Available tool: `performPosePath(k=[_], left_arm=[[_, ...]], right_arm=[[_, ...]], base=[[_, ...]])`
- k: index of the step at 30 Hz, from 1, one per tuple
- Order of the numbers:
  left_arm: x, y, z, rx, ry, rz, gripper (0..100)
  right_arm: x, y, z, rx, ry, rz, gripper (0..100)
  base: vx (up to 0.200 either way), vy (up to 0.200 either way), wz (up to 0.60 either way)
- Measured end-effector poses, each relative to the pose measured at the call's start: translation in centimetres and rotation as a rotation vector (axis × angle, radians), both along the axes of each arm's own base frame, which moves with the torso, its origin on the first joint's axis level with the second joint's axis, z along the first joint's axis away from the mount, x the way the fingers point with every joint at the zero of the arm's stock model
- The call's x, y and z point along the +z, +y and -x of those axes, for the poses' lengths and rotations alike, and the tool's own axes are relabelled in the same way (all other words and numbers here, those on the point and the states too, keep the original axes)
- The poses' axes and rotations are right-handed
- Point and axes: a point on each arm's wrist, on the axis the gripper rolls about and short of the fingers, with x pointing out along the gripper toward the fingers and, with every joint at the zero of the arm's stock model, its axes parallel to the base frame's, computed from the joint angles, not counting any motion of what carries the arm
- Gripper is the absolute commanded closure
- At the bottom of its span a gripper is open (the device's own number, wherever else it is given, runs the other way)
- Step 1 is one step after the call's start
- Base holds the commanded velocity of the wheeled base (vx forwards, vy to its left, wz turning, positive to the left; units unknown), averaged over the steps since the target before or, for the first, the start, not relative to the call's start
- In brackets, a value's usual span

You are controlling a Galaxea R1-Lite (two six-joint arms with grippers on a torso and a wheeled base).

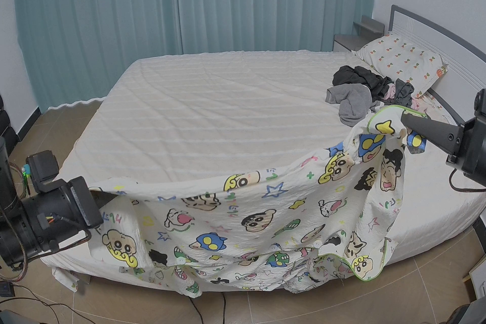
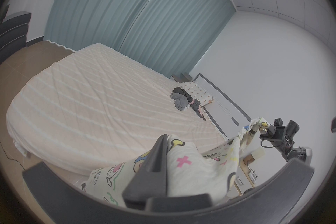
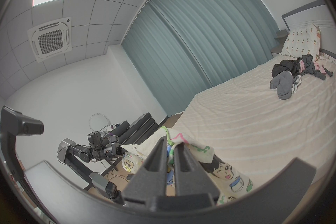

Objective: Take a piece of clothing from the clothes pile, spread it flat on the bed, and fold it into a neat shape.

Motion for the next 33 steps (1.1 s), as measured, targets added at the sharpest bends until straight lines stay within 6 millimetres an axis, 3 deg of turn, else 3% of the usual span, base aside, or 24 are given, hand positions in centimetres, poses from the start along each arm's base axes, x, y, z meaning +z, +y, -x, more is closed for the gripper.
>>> performPosePath(k=[17, 29, 33], left_arm=[[-0.8, -1.2, -7.0, 0.084, 0.046, -0.098, 100], [-3.3, -2.0, -13.4, 0.138, 0.090, -0.129, 100], [-4.6, -2.5, -15.5, 0.147, 0.100, -0.135, 100]], right_arm=[[-0.1, 0.4, -6.5, -0.112, 0.013, 0.063, 100], [-2.6, 1.6, -11.9, -0.147, 0.017, 0.078, 100], [-3.4, 2.0, -13.4, -0.152, 0.028, 0.084, 100]], base=[[0.200, 0.000, 0.00], [0.200, 0.000, 0.00], [0.000, 0.000, 0.00]])
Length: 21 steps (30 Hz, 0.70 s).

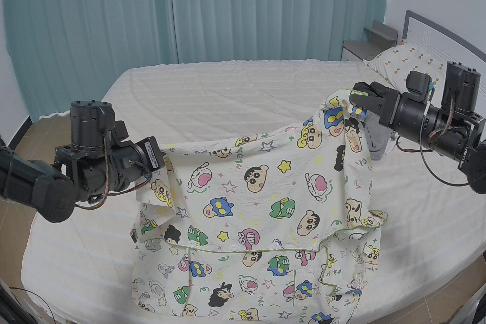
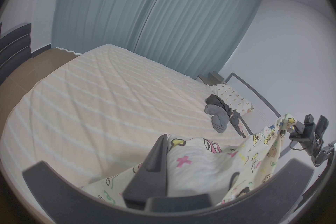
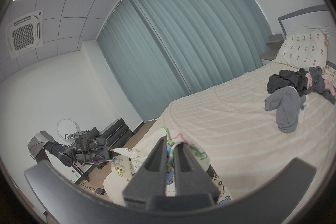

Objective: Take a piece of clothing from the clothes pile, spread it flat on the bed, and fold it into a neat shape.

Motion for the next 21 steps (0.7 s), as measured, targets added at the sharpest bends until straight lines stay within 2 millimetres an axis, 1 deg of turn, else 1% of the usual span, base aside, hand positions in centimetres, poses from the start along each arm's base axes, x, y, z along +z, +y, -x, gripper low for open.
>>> performPosePath(k=[6, 11, 16, 21], left_arm=[[-2.1, -0.6, -2.3, 0.006, 0.026, -0.012, 100], [-3.6, -0.9, -4.3, 0.024, 0.046, -0.023, 100], [-4.8, -1.1, -6.5, 0.082, 0.048, -0.045, 100], [-6.5, -1.3, -8.8, 0.116, 0.058, -0.059, 100]], right_arm=[[-1.1, 0.6, -2.1, -0.003, 0.009, 0.016, 100], [-2.4, 1.3, -4.2, -0.022, 0.010, 0.025, 100], [-4.0, 1.8, -6.1, -0.038, 0.025, 0.032, 100], [-5.8, 2.0, -8.5, -0.088, 0.038, 0.040, 100]], base=[[0.000, 0.000, 0.00], [0.000, 0.000, 0.00], [0.000, 0.000, 0.00], [0.000, 0.000, 0.00]])
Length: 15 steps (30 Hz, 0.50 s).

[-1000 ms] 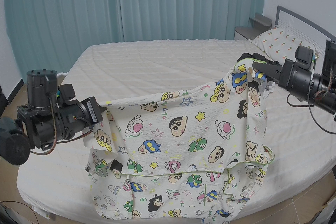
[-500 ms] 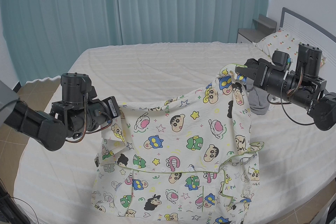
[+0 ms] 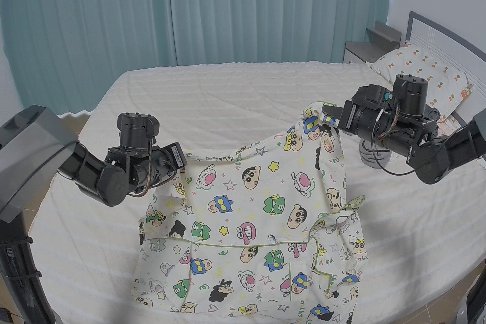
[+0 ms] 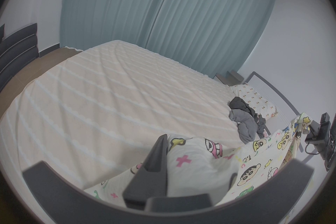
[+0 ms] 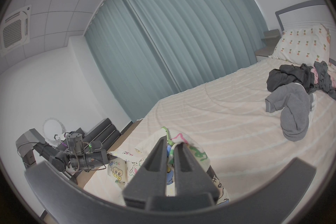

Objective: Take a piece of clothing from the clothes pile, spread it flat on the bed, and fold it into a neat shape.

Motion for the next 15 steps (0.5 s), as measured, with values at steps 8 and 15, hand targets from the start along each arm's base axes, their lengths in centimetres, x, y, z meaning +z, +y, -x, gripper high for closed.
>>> performPosePath(k=[8, 15], left_arm=[[-2.8, 0.2, -3.4, 0.032, 0.012, -0.006, 100], [-5.6, 0.5, -5.8, 0.056, 0.041, -0.014, 0]], right_arm=[[-4.0, 0.1, -3.9, -0.043, 0.047, 0.008, 100], [-7.7, 0.7, -7.5, -0.059, 0.075, 0.001, 100]], base=[[0.000, 0.000, 0.00], [0.000, 0.000, 0.00]])
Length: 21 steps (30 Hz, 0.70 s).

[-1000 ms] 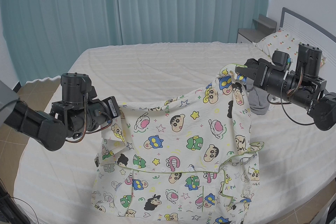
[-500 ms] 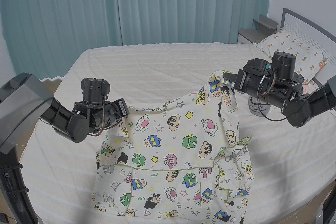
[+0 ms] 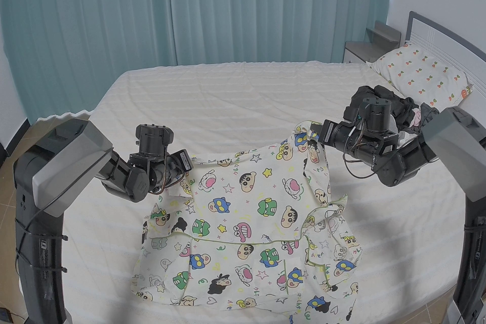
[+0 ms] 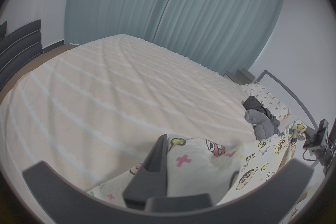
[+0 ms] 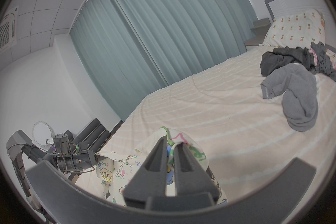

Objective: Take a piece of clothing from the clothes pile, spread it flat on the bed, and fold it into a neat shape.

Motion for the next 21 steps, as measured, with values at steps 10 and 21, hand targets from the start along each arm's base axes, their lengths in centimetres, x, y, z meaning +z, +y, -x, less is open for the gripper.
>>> performPosePath(k=[10, 21], left_arm=[[-3.1, 0.7, -3.6, 0.082, 0.007, -0.031, 0], [-5.5, 2.6, -6.1, 0.232, -0.018, -0.066, 0]], right_arm=[[-4.4, 0.7, -4.4, -0.053, 0.072, -0.083, 0], [-6.6, 1.0, -8.2, -0.255, 0.081, -0.179, 0]], base=[[0.000, 0.000, 0.00], [0.000, 0.000, 0.00]])
